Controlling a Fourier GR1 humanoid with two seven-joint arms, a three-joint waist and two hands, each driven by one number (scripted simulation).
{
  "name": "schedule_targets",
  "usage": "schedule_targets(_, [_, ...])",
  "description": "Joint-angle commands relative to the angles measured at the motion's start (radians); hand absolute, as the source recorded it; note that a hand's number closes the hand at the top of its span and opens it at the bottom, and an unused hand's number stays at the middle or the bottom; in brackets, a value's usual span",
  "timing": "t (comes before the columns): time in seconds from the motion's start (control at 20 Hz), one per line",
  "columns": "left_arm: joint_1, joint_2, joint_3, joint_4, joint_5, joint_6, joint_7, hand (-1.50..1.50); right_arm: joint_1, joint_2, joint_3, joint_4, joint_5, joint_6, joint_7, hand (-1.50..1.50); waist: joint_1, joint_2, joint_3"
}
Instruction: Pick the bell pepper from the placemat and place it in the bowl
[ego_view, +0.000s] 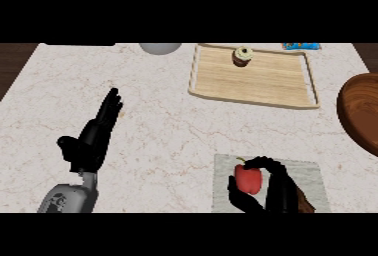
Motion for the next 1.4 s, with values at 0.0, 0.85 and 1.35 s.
schedule_targets(0.0, [-0.027, -0.001, 0.001, 0.019, -0.002, -0.007, 0.008, 0.00, -0.110, -0.111, -0.014, -0.100, -0.287, 0.180, -0.103, 1.50, 0.005, 0.010, 0.010])
schedule_targets(0.85, [0.037, -0.013, 0.026, -0.006, -0.022, -0.006, -0.022, 0.00, -0.317, -0.246, -0.268, -0.507, -0.061, 0.408, 0.106, 1.50, -0.022, 0.000, 0.005])
schedule_targets(1.35, [-0.027, -0.028, 0.031, -0.025, -0.042, -0.007, 0.067, 0.00, -0.625, -0.319, -0.572, -0.431, -0.221, 0.695, 0.293, 1.50, -0.018, 0.001, 0.006])
